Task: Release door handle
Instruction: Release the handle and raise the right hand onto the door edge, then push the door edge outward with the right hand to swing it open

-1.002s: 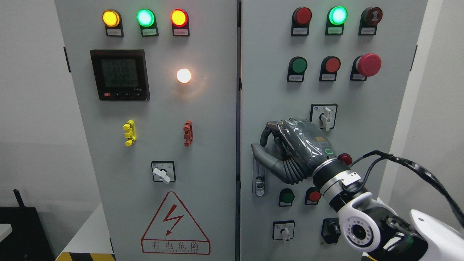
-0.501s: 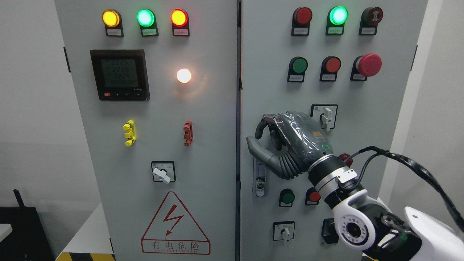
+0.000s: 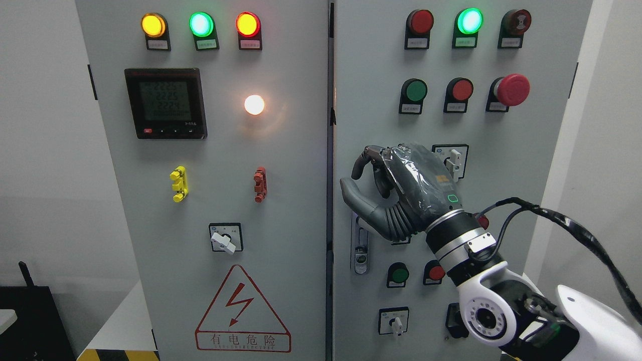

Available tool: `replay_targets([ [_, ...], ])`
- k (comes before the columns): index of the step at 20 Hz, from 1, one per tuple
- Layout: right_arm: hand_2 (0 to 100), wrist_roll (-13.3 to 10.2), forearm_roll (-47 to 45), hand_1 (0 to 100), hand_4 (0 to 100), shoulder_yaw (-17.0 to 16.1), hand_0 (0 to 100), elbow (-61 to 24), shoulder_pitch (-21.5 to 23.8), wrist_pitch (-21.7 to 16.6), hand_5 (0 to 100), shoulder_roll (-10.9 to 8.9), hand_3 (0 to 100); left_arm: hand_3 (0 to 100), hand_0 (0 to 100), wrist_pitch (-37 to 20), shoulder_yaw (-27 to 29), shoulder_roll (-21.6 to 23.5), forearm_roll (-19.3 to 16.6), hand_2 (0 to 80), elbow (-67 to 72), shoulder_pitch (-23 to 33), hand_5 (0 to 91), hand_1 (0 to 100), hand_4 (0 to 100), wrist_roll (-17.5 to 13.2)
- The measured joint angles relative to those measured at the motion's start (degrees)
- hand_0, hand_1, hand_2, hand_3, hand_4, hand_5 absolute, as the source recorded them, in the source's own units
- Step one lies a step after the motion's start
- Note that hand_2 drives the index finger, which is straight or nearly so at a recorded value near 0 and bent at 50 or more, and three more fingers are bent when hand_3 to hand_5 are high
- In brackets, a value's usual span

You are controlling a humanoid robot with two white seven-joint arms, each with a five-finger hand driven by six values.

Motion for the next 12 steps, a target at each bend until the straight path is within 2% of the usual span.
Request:
replay_targets([
  [12, 55, -0.97, 9.92, 33, 92, -2.86, 51, -0.04, 3.42, -4.93, 100, 0.34, 100, 0, 12, 0.0, 0.0, 0.0, 0.0, 0.0, 0.0, 0.0, 0.0, 39, 0, 0.0],
])
